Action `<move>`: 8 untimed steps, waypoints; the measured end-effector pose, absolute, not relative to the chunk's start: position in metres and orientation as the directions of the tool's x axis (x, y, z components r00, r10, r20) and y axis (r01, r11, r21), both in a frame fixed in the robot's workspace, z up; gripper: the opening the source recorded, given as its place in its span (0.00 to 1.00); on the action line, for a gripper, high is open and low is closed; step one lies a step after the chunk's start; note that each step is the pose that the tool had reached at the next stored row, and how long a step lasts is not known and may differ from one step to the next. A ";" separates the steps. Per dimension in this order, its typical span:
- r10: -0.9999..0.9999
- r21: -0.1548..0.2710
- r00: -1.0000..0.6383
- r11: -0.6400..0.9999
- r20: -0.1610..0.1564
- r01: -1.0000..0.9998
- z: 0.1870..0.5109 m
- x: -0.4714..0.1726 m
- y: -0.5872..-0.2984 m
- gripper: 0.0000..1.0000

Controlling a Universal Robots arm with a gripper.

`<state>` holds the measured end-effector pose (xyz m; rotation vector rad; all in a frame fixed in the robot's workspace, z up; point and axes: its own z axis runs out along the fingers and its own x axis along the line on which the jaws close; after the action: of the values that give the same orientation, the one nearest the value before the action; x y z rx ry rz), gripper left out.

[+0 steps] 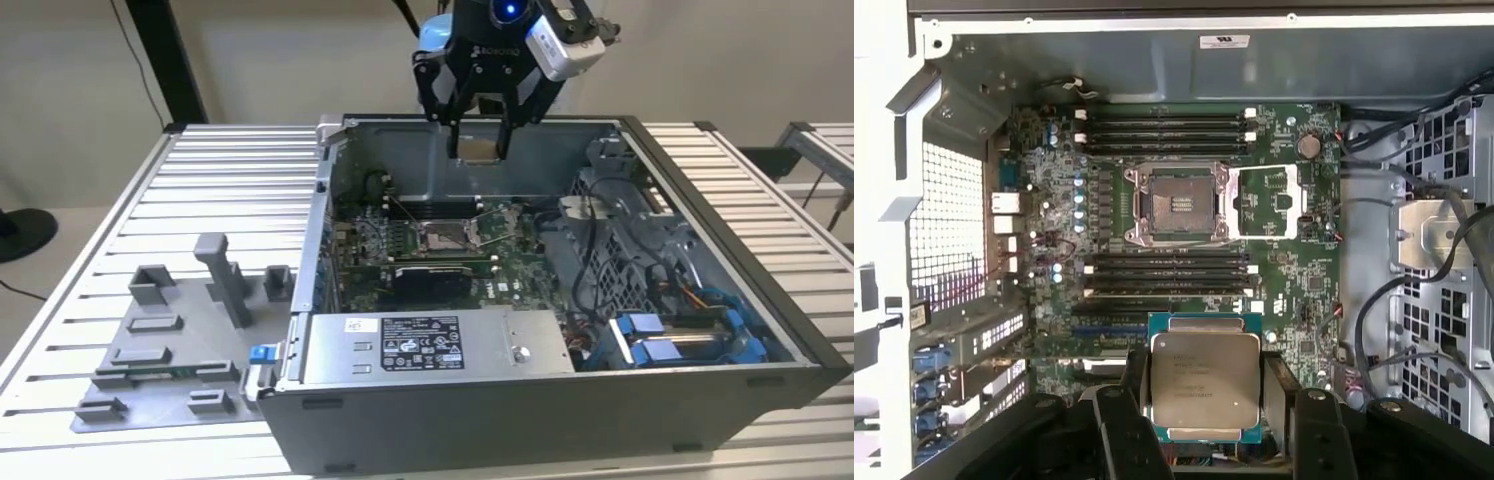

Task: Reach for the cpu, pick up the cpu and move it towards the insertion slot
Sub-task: 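Pick up the cpu and move it towards the insertion slot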

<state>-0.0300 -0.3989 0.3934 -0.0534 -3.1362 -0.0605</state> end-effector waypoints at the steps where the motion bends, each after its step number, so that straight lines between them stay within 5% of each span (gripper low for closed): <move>1: 0.034 0.039 -0.999 0.999 0.005 0.034 0.393 -0.030 -0.397 0.00; 8: 0.034 0.038 -0.999 0.999 0.005 0.034 0.393 -0.030 -0.389 0.00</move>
<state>-0.0295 -0.3890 0.3930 -0.0534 -3.1362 -0.0605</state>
